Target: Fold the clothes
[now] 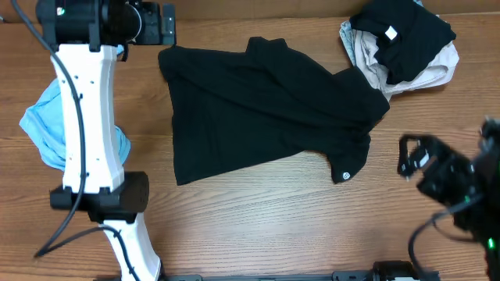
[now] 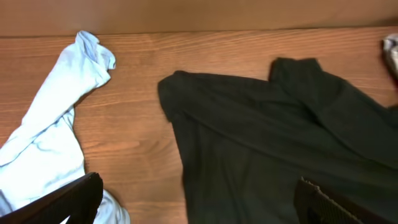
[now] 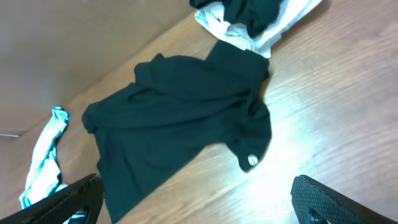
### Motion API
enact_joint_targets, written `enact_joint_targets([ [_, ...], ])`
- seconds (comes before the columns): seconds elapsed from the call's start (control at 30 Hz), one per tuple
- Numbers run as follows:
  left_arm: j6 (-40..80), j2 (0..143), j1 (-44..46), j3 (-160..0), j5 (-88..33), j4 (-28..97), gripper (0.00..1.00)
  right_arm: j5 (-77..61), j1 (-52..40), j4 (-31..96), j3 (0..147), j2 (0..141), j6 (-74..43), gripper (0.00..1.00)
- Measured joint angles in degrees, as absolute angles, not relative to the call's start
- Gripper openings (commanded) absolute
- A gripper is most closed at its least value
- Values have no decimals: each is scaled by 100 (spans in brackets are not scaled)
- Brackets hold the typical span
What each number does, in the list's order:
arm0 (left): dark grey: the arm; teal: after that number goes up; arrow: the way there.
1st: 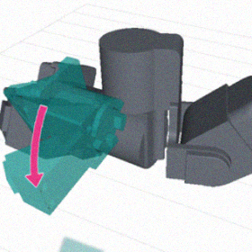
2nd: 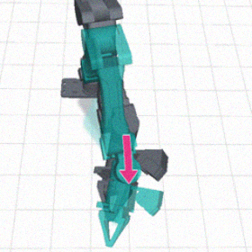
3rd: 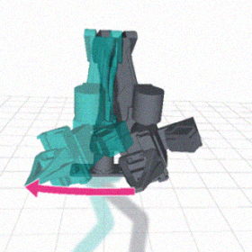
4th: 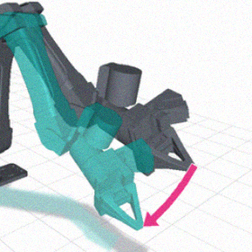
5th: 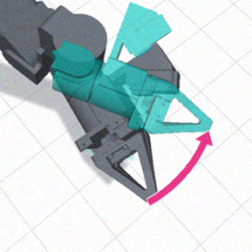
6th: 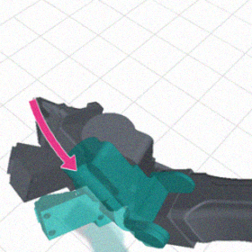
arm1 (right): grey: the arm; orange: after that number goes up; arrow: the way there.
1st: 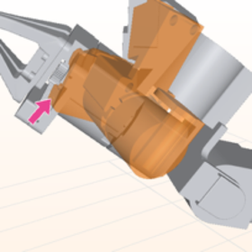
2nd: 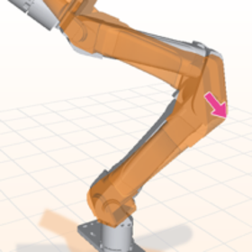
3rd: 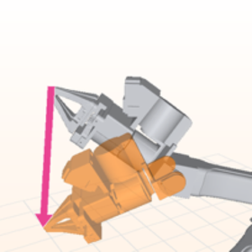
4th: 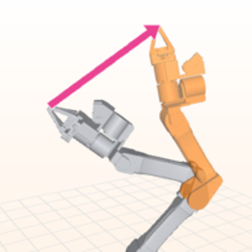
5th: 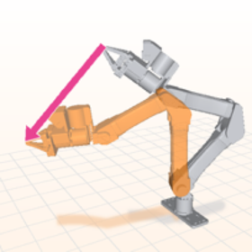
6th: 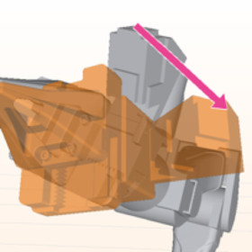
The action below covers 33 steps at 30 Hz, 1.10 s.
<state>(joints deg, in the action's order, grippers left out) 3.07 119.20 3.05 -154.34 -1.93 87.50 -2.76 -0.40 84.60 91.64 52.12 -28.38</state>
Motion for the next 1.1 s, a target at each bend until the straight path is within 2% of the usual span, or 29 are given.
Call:
enact_joint_targets([
  [0.33, 309, 11518, 357, -15487, -255, 9638, 100, -276, -40, 9164, 9170, 5124, -3131, 100],
  [0.63, 327, 11518, 384, -15487, -589, 9668, 100, -279, -40, 9603, 9133, 5122, -3328, 100],
  [1.1, 327, 11439, 967, -14298, -578, 9666, 100, -281, -40, 9308, 8197, 5122, -3516, 100],
])
